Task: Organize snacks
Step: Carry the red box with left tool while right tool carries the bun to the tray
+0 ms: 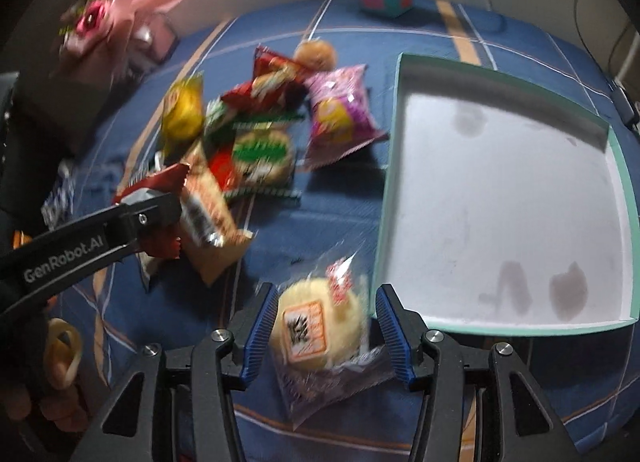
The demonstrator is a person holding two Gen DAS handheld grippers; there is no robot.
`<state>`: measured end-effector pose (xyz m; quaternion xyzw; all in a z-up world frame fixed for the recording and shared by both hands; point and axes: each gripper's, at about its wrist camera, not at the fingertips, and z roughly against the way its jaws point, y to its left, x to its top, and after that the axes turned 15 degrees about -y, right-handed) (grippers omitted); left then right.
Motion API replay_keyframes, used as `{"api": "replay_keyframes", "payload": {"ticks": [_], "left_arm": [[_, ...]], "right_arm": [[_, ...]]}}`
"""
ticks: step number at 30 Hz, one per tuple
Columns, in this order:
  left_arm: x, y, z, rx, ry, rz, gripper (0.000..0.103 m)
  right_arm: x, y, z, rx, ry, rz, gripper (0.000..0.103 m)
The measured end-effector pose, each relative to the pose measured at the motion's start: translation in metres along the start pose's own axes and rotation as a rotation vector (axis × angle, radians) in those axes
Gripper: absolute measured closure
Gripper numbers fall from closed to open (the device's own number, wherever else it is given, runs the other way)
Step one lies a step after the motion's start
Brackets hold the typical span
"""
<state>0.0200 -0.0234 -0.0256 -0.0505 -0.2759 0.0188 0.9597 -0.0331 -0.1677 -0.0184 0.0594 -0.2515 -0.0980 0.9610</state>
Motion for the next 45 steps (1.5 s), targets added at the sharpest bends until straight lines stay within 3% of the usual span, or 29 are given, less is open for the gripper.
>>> {"api": "replay_keyframes", "payload": {"ticks": [5, 11, 19, 26, 32, 38, 45], "left_arm": [[-0.015, 0.013, -0.008, 0.011, 0.072, 0.042, 0.038], [-0.022, 0.018, -0.007, 0.019, 0.091, 0.059, 0.038], [-0.023, 0.016, -0.014, 0.017, 0.109, 0.056, 0.038], [-0.017, 0.014, -0.008, 0.003, 0.079, 0.064, 0.038], [0.003, 0.003, 0.012, -0.028, -0.03, 0.058, 0.038], [0.022, -0.025, 0.009, -0.106, -0.086, 0.018, 0.038], [0.033, -0.09, -0.003, -0.224, -0.125, -0.099, 0.038]], "right_arm": [[-0.015, 0.012, -0.002, -0.005, 0.048, 0.043, 0.043], [-0.025, 0.021, -0.009, -0.011, 0.099, 0.078, 0.038], [-0.037, 0.018, -0.032, -0.045, 0.167, 0.087, 0.042], [-0.031, 0.016, -0.01, 0.002, 0.103, 0.036, 0.046], [-0.014, 0.009, 0.04, 0.041, -0.066, -0.031, 0.046], [0.021, -0.044, 0.039, -0.115, -0.13, -0.175, 0.046], [0.046, -0.108, 0.028, -0.213, -0.171, -0.354, 0.046]]}}
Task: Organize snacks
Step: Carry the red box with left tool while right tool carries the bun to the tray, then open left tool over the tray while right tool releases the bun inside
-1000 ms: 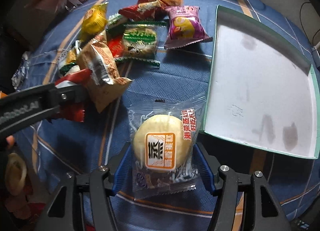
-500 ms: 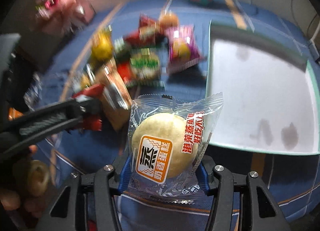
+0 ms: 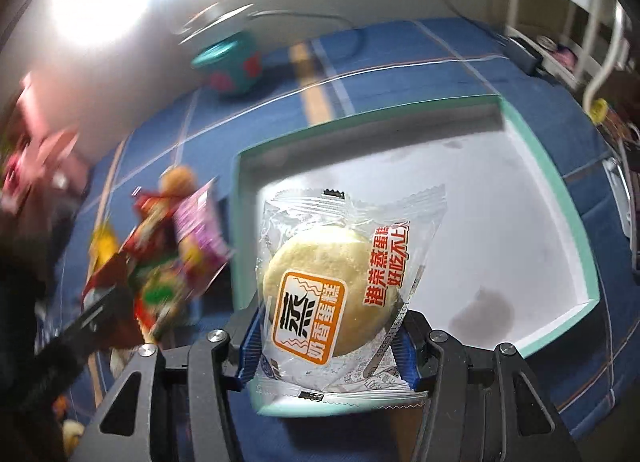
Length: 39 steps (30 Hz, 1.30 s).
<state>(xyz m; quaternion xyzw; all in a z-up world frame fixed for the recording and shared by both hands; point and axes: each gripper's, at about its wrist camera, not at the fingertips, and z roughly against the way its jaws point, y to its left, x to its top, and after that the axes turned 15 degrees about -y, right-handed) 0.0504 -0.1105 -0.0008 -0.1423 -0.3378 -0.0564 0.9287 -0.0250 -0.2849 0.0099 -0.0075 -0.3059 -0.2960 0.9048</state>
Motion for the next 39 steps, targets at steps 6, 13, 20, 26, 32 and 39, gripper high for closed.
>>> {"api": "replay_keyframes", "payload": {"ticks": [6, 13, 20, 26, 32, 39], "left_arm": [[0.008, -0.032, -0.03, -0.08, -0.003, -0.054, 0.038], [0.01, -0.057, -0.06, -0.117, 0.012, -0.099, 0.038], [0.005, -0.077, -0.085, -0.148, 0.029, -0.133, 0.038], [0.004, -0.084, -0.096, -0.151, 0.049, -0.15, 0.036], [0.016, -0.077, -0.075, -0.156, 0.026, -0.138, 0.035], [0.022, -0.061, -0.063, -0.048, 0.058, -0.139, 0.031]], "right_arm": [[0.024, -0.021, -0.022, -0.045, -0.045, -0.05, 0.046], [0.042, -0.055, -0.042, -0.107, -0.084, -0.113, 0.045], [0.051, -0.078, -0.058, -0.144, -0.107, -0.139, 0.045], [0.052, -0.086, -0.061, -0.155, -0.115, -0.154, 0.035], [0.052, -0.088, -0.058, -0.154, -0.089, -0.175, 0.033], [0.049, -0.085, -0.053, -0.162, -0.028, -0.163, 0.033]]}}
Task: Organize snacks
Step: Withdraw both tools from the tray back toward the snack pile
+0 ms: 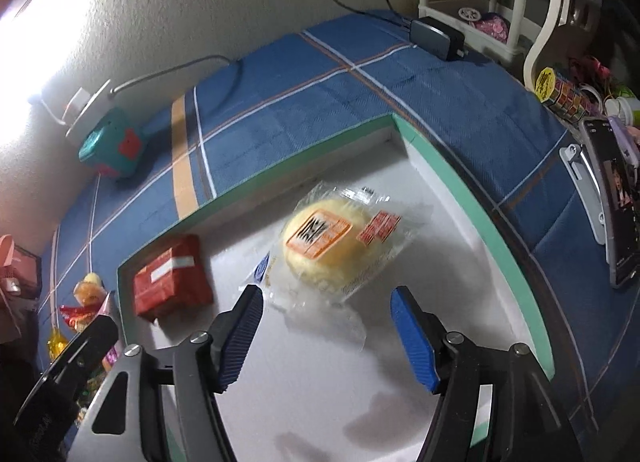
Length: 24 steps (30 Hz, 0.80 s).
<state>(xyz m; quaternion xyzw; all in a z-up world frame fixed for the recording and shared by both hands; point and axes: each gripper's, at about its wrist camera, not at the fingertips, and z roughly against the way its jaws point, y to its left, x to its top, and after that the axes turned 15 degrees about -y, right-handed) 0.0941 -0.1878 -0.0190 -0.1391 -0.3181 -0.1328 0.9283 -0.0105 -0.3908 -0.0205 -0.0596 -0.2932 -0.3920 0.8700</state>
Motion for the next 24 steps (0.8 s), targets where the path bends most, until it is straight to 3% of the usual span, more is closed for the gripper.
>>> {"api": "replay_keyframes", "payload": {"ticks": [4, 9, 10, 18, 24], "left_arm": [[-0.006, 0.018, 0.001, 0.061, 0.04, 0.03, 0.028], [-0.013, 0.045, 0.007, 0.125, 0.044, 0.086, 0.01], [-0.015, 0.051, 0.01, 0.15, 0.032, 0.088, 0.003], [-0.021, 0.094, 0.031, 0.27, -0.021, 0.102, 0.0], [-0.032, 0.128, 0.043, 0.287, 0.019, 0.073, 0.0]], "right_arm": [[-0.004, 0.005, 0.004, 0.009, 0.021, 0.019, 0.031], [-0.007, 0.014, 0.013, 0.028, 0.022, 0.056, 0.009], [-0.007, 0.015, 0.015, 0.031, 0.019, 0.057, 0.001], [-0.01, 0.029, 0.034, 0.044, -0.016, 0.095, 0.0], [-0.015, 0.049, 0.053, 0.084, -0.029, 0.133, 0.0]]}}
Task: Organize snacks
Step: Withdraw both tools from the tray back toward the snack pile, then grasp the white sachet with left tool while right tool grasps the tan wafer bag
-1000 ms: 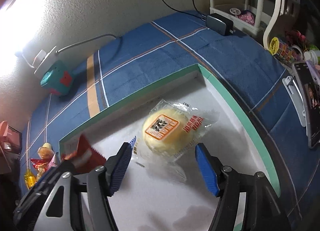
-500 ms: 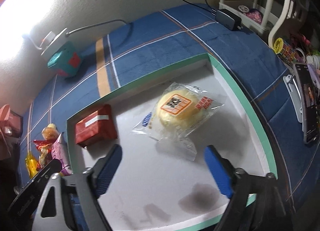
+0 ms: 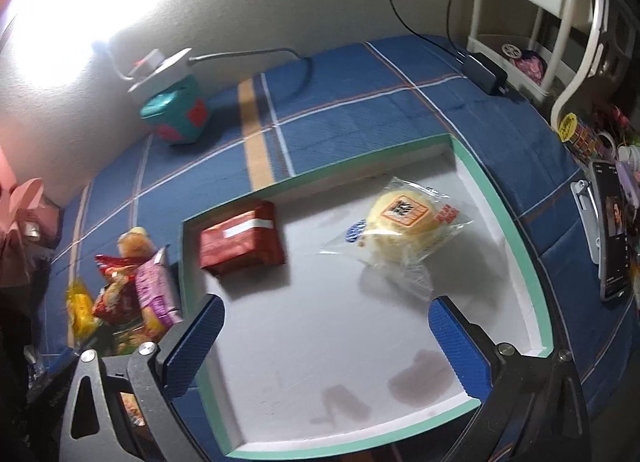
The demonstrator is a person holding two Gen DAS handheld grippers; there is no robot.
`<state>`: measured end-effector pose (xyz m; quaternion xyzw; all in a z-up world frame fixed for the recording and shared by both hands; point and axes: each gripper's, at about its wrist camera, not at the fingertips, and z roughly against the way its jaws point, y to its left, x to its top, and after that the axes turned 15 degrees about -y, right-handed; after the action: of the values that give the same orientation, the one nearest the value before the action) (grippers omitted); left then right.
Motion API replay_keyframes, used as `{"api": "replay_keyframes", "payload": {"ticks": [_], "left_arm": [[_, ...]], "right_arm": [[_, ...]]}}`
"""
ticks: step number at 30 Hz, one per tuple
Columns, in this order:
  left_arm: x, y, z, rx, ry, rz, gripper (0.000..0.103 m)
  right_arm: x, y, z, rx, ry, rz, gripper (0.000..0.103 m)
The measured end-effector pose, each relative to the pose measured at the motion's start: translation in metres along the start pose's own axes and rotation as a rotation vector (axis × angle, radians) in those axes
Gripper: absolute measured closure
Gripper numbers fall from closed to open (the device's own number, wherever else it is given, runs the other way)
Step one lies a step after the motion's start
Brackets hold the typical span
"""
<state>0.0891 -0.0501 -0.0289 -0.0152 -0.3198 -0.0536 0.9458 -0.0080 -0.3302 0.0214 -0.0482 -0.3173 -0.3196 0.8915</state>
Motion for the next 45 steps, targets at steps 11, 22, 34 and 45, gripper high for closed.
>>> {"api": "replay_keyframes", "payload": {"ticks": [11, 22, 34, 45], "left_arm": [[-0.003, 0.082, 0.029, 0.134, -0.03, 0.079, 0.0], [-0.017, 0.155, 0.042, 0.165, -0.041, 0.278, 0.0], [-0.049, 0.173, 0.018, 0.165, 0.084, 0.365, 0.0], [-0.064, 0.17, -0.012, 0.155, 0.175, 0.405, 0.0]], "right_arm": [[-0.025, 0.058, 0.015, 0.085, 0.034, 0.114, 0.0], [-0.066, 0.148, 0.026, 0.23, 0.07, 0.284, 0.0], [-0.11, 0.205, 0.015, 0.272, 0.14, 0.422, 0.0], [-0.141, 0.22, -0.012, 0.269, 0.207, 0.493, 0.0]]}}
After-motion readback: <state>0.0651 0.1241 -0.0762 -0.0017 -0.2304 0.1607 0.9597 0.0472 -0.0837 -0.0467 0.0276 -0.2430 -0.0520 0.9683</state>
